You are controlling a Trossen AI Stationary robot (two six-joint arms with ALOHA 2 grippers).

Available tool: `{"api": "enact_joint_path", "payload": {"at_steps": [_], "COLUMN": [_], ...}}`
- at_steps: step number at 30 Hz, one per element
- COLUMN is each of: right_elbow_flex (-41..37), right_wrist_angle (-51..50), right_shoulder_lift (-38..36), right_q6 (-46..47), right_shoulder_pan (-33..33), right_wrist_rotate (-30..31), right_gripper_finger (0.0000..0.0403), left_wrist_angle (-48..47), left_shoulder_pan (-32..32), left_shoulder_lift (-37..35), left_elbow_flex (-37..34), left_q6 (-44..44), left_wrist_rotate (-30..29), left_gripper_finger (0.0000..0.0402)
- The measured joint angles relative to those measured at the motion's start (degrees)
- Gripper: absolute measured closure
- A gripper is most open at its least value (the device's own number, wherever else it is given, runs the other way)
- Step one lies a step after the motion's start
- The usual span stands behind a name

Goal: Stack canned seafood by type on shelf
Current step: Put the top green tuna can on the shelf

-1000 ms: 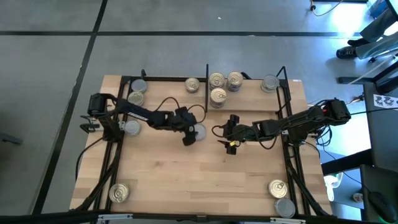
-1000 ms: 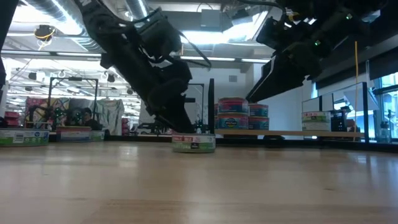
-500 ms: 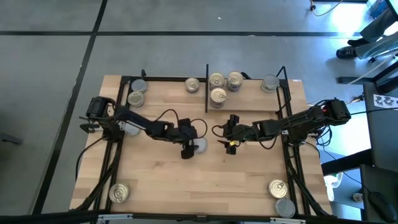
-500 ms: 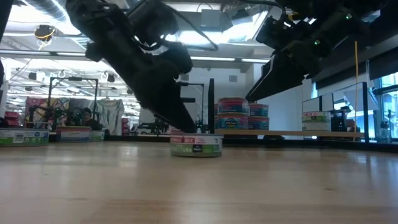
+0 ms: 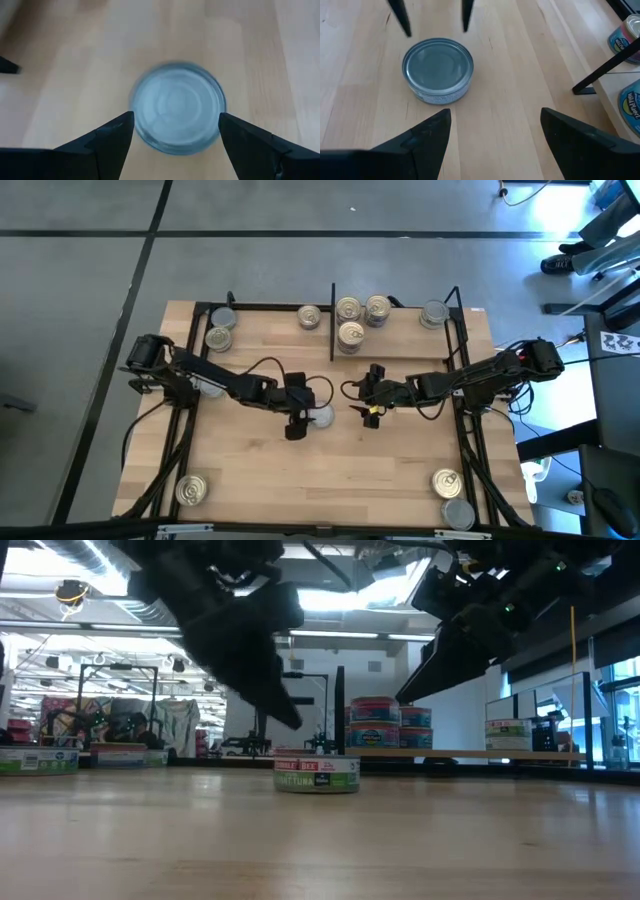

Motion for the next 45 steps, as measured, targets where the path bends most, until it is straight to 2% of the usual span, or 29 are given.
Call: {"api": "enact_joint_path", "payload": {"at_steps": [6,13,19,27,36,41,45], "right_elbow_flex": [0.0,0.0,0.0,0.0,0.0,0.0,0.0], "right_wrist_angle": [0.1,0.1,0.1,0.1,0.3,0.2,0.1], "right_shoulder_lift": [0.0,0.0,0.0,0.0,0.0,0.0,0.0], "right_q6": [0.0,0.0,0.0,-0.1,-0.1,-0.1,-0.1], "right_shoulder_pan": [0.0,0.0,0.0,0.0,0.0,0.0,0.0], "right_wrist_rotate": [0.0,0.0,0.0,0.0,0.0,0.0,0.0], "right_gripper_finger": [0.0095,0.0095,0.0095,0.0095,0.0095,0.0095,0.0095], "left_wrist_angle": [1.5,1.3,-0.5,-1.2,2.0,4.3,4.1], "left_shoulder_pan": [-1.1,-0.1,-0.3,0.4,0.5,1.3,1.6], "left_shoulder_lift": [1.2,2.0,2.4,2.7,1.4,3.0,4.3], "left_elbow_flex": [-0.4,-0.4,-0.4,-0.9,-0.3,-0.6,-0.7], "left_q6": [2.6,2.4,3.5,2.7,1.9,2.2,2.2], "left_wrist_rotate": [0.2,0.2,2.8,2.4,2.8,2.8,3.1], "left_gripper_finger": [0.0111,0.0111,0.0112,0.0112,0.0112,0.0112,0.013]}}
